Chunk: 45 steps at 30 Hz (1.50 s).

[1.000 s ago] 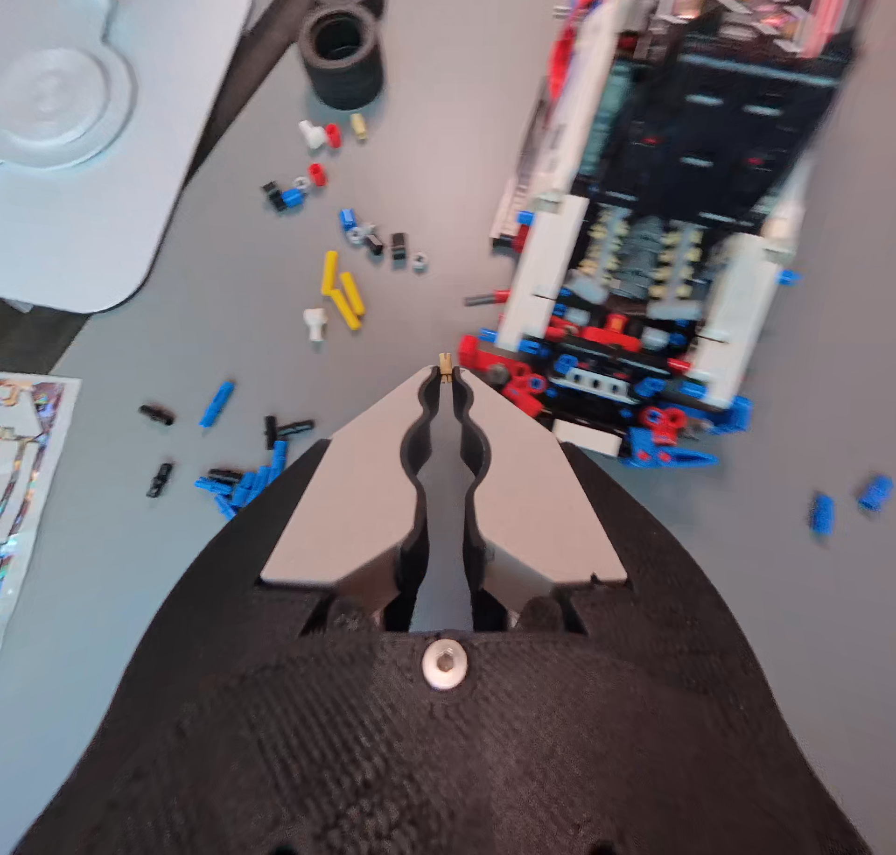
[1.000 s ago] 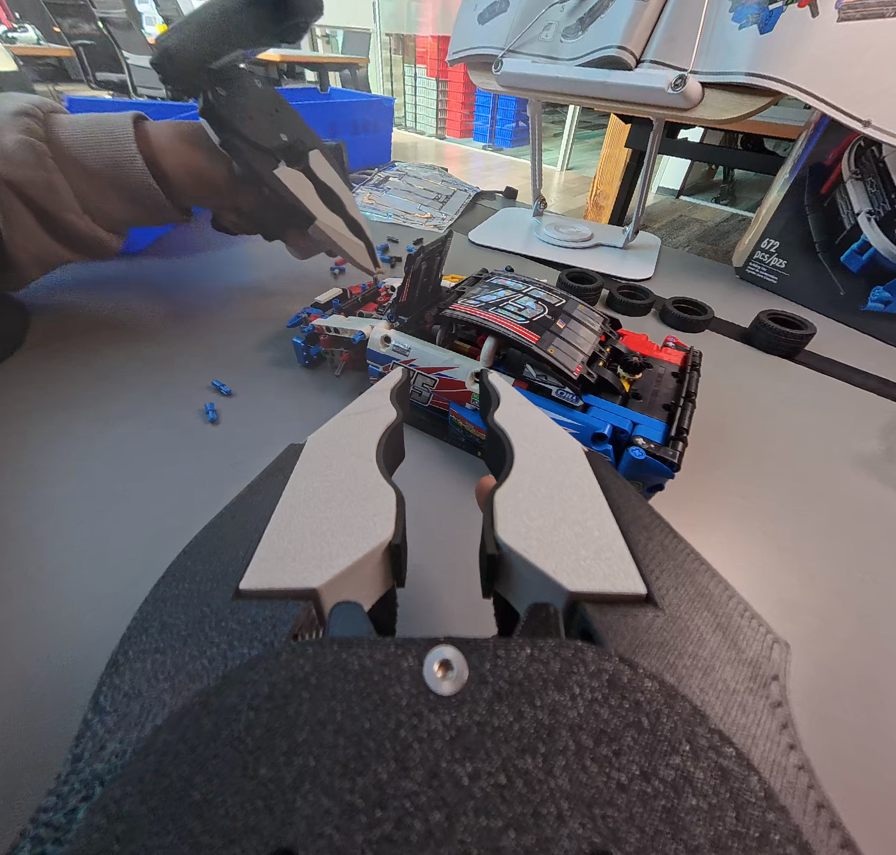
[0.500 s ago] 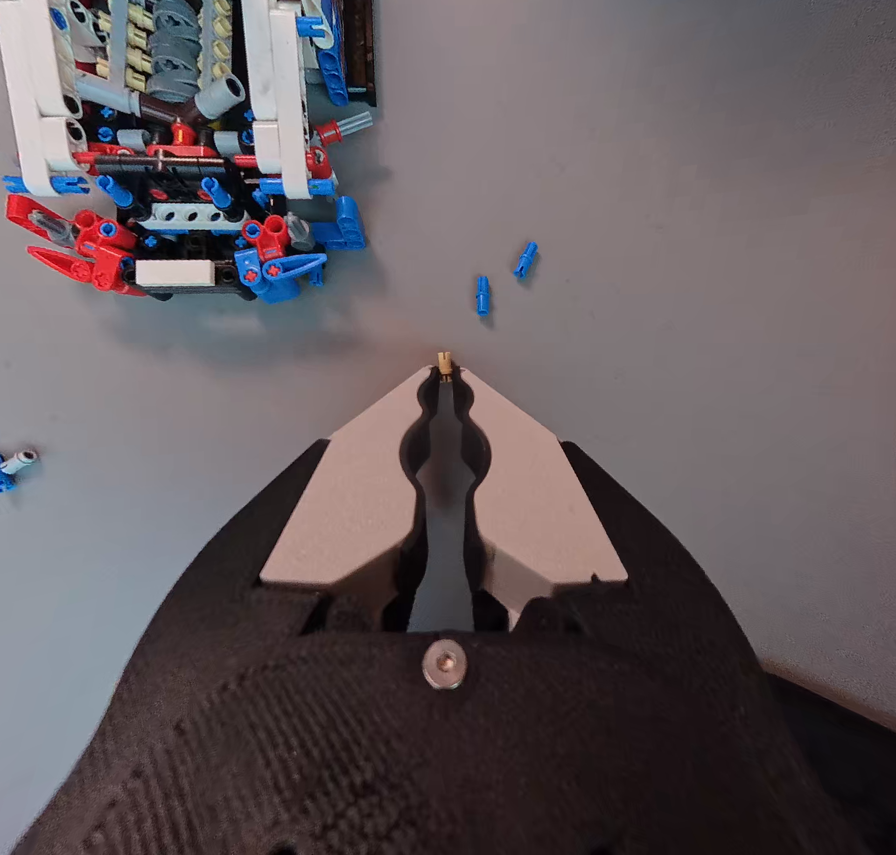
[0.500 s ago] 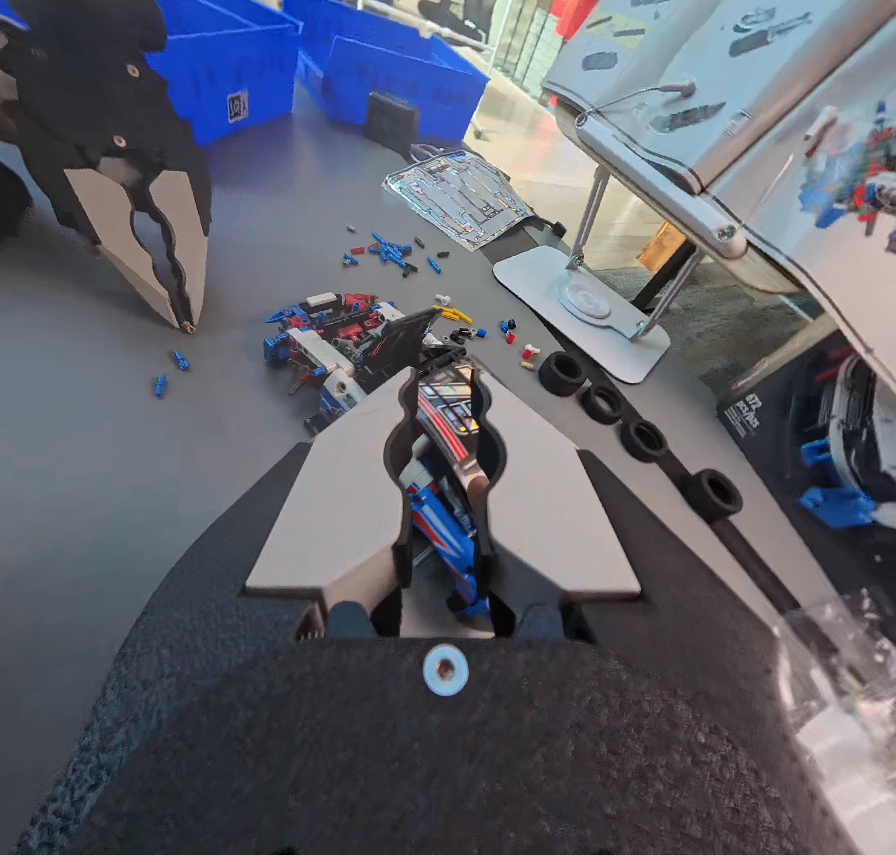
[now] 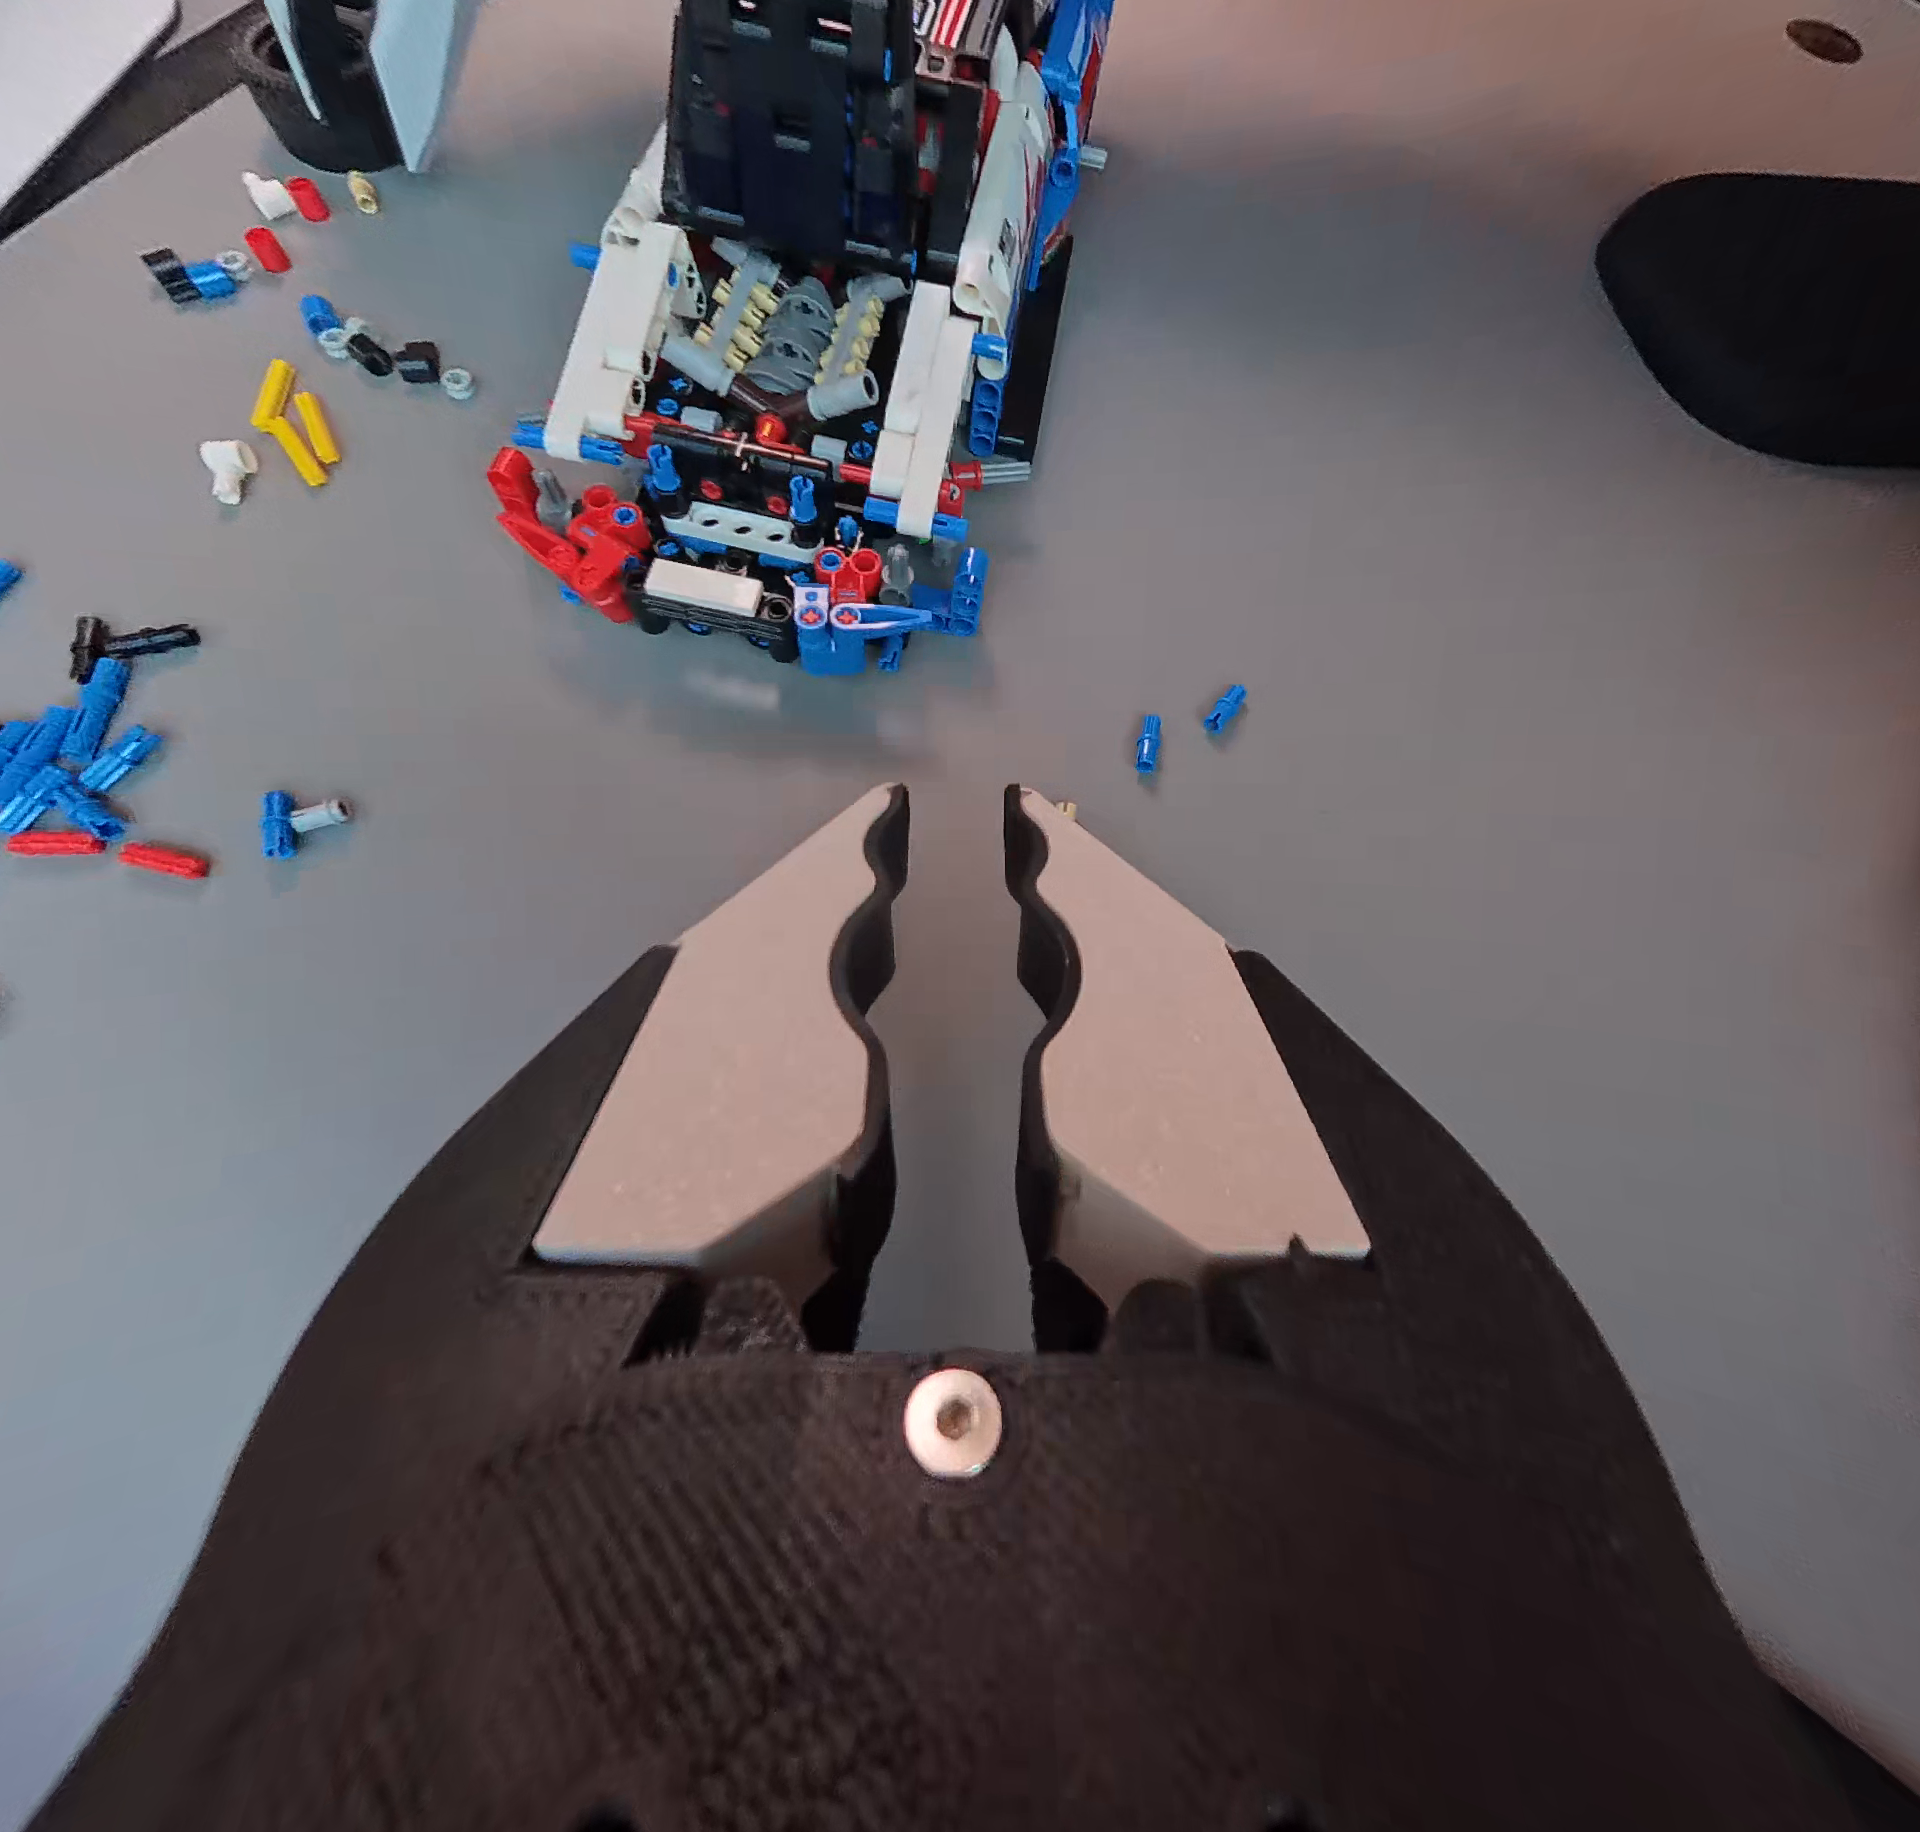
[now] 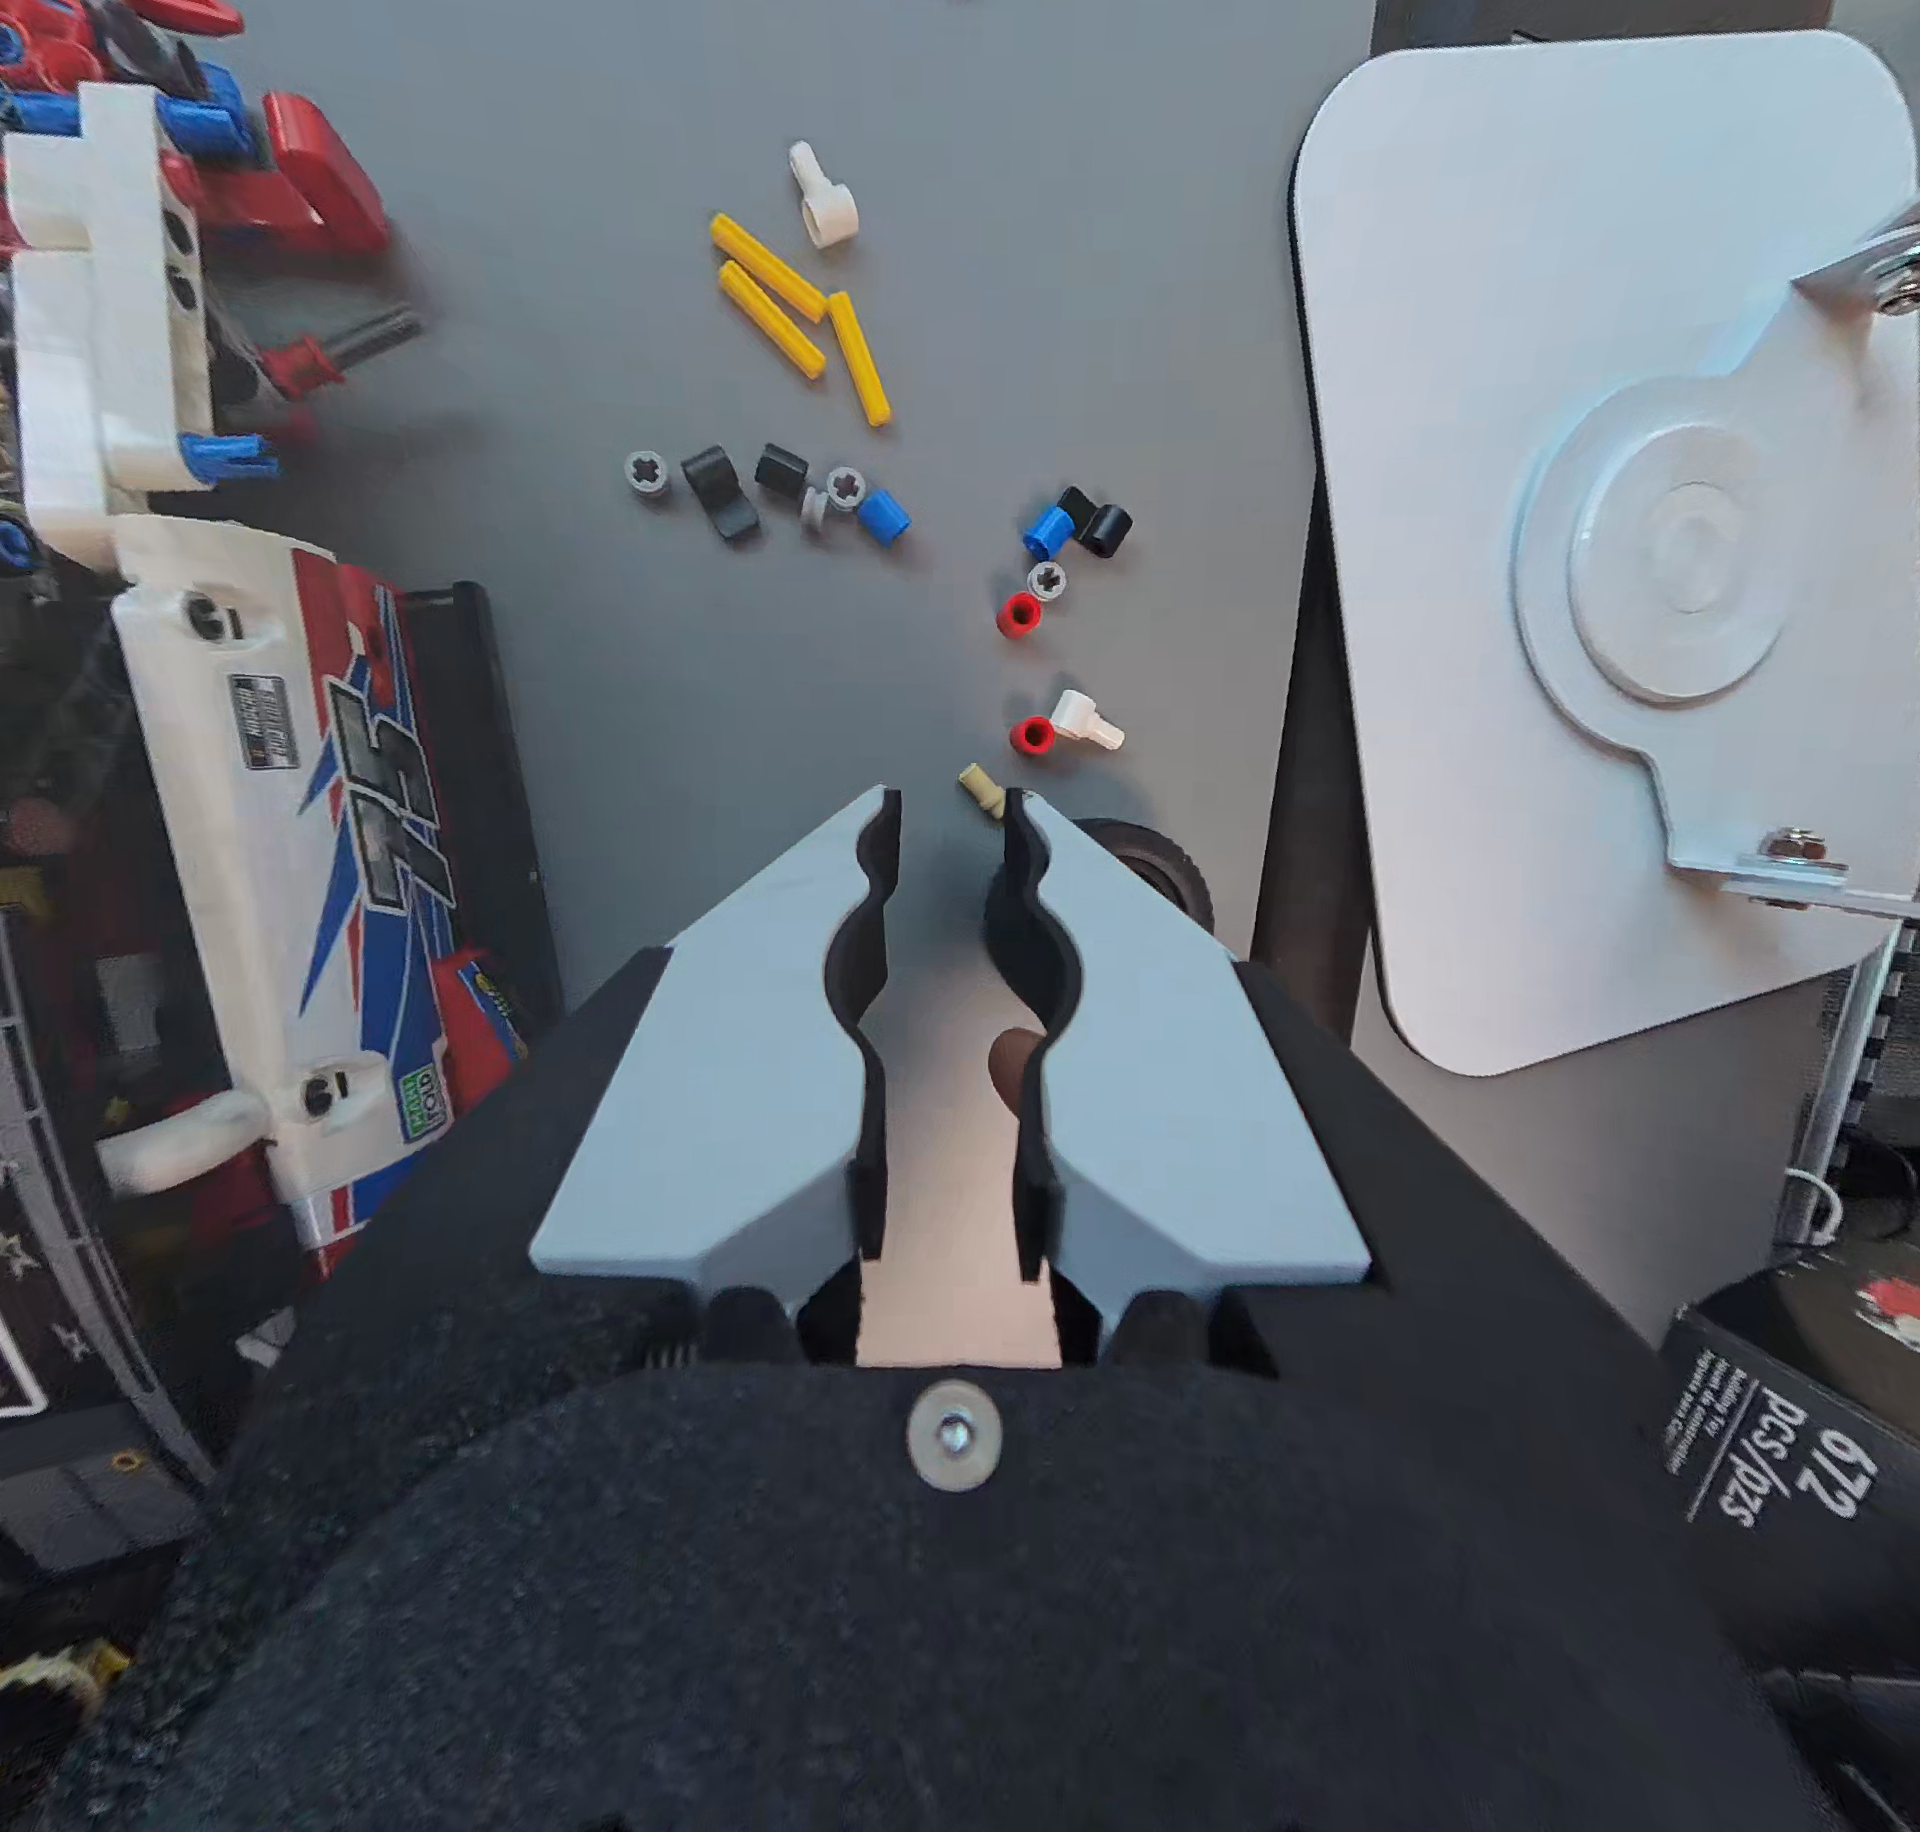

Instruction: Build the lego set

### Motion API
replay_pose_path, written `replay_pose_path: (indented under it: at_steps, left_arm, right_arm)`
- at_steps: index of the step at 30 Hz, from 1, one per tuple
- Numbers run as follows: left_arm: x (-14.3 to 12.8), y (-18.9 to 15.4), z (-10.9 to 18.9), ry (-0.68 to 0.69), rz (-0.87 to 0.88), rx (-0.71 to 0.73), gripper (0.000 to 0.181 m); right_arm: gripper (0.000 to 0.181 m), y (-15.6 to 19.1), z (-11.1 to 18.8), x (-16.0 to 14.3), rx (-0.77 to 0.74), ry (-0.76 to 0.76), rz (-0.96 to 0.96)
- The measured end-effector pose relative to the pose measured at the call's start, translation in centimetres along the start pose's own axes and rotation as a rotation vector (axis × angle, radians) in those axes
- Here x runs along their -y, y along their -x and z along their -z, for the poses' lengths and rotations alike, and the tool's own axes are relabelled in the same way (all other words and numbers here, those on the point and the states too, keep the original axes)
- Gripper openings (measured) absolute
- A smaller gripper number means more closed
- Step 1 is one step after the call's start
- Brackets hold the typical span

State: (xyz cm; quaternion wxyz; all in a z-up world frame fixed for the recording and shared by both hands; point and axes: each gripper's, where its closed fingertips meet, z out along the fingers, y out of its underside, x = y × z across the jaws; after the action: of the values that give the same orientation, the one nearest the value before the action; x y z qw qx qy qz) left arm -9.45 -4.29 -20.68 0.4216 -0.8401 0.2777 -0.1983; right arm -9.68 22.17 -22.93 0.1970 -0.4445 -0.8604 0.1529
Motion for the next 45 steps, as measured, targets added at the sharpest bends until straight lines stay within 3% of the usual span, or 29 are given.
replay_pose_path:
  at_steps: [1,6,14,21,24,27,37,43,45]
  left_arm:
    - [0.0,0.1,0.1,-0.012,0.013,0.003,0.016]
    - [0.0,0.3,0.1,-0.024,0.028,-0.006,0.016]
    - [-0.4,0.6,0.3,-0.028,0.043,-0.009,0.015]
    - [-0.7,0.4,0.2,-0.021,0.038,-0.020,0.015]
    - [-0.9,0.3,0.2,-0.016,0.039,-0.026,0.015]
    - [-1.1,0.2,0.0,-0.010,0.039,-0.035,0.015]
    - [-1.4,0.2,-0.1,-0.005,0.032,-0.041,0.015]
    - [-1.4,0.5,-0.1,-0.005,0.024,-0.020,0.015]
    - [-1.5,0.7,-0.1,0.000,0.015,-0.005,0.015]
  right_arm:
    - [0.017,-0.2,-0.2,-0.3,0.000,0.024,0.006]
    - [0.009,-0.6,-0.8,-0.2,0.039,0.071,-0.008]
    - [0.009,-0.4,-1.4,-0.8,0.082,0.253,0.059]
    - [0.010,-0.4,-1.4,-0.8,0.116,0.307,0.056]
    - [0.025,-0.1,-1.5,-0.6,0.145,0.303,-0.007]
    - [0.026,-0.2,-1.5,-0.5,0.149,0.285,-0.034]
    - [0.003,0.2,-1.7,-0.3,0.170,0.308,-0.007]
    - [0.002,0.1,-1.5,-0.1,0.129,0.306,0.023]
    - [0.002,0.0,0.1,1.7,0.078,0.217,0.021]
